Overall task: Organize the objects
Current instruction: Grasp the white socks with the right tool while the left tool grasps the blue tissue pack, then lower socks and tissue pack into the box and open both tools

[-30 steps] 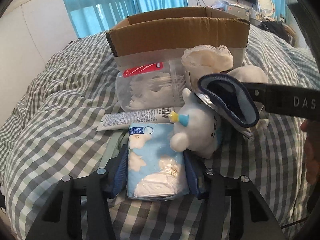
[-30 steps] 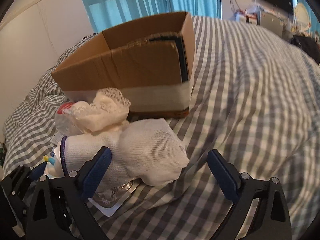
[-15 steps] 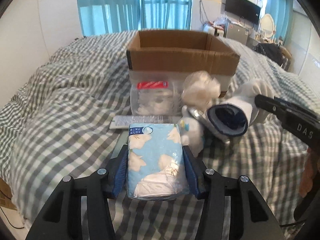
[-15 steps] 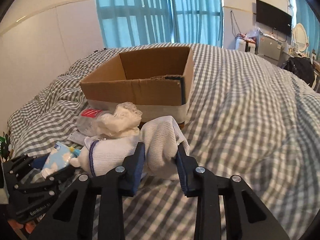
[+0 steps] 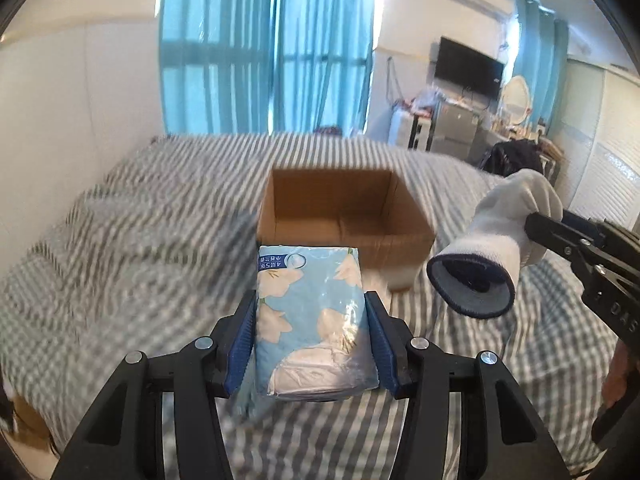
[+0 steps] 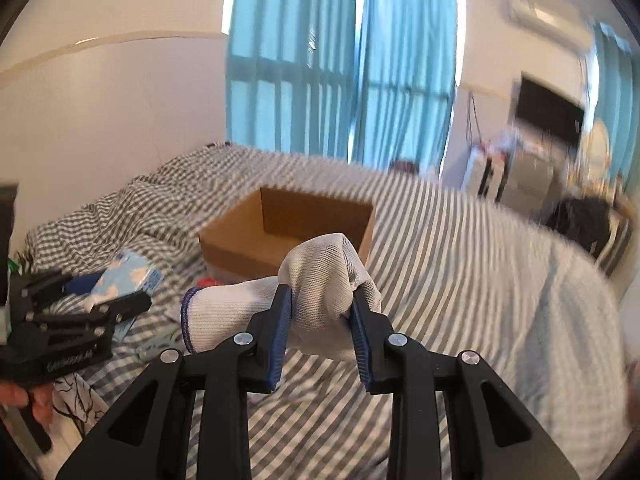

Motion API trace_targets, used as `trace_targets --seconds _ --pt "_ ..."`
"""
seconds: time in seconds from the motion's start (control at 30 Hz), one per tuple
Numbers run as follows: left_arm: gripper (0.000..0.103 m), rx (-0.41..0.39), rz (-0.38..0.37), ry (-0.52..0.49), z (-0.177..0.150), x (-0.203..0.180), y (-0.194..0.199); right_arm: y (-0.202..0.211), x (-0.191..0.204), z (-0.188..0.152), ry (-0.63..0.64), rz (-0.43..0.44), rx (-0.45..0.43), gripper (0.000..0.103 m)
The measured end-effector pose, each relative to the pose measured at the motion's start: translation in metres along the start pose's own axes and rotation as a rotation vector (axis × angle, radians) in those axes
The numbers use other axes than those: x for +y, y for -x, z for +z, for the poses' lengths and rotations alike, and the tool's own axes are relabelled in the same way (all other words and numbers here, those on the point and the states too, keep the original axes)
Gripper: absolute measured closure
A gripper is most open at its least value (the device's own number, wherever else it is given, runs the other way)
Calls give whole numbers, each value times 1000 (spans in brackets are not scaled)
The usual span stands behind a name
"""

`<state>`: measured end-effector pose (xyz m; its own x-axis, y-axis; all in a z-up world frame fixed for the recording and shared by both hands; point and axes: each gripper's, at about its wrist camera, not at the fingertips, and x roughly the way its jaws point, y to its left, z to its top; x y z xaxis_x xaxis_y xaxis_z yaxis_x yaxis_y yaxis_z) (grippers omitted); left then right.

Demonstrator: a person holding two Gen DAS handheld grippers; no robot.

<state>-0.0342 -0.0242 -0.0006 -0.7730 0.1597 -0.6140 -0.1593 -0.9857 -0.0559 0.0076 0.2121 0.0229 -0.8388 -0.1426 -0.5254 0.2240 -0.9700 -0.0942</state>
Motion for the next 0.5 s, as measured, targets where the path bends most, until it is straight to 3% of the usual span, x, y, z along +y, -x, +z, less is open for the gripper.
trace_targets --seconds 0.3,0.5 --pt "50 -56 -66 -11 84 2 -30 -5 -4 77 74 4 -91 75" --pt "50 -48 -64 -35 120 7 -84 -58 -19 115 74 11 -87 75"
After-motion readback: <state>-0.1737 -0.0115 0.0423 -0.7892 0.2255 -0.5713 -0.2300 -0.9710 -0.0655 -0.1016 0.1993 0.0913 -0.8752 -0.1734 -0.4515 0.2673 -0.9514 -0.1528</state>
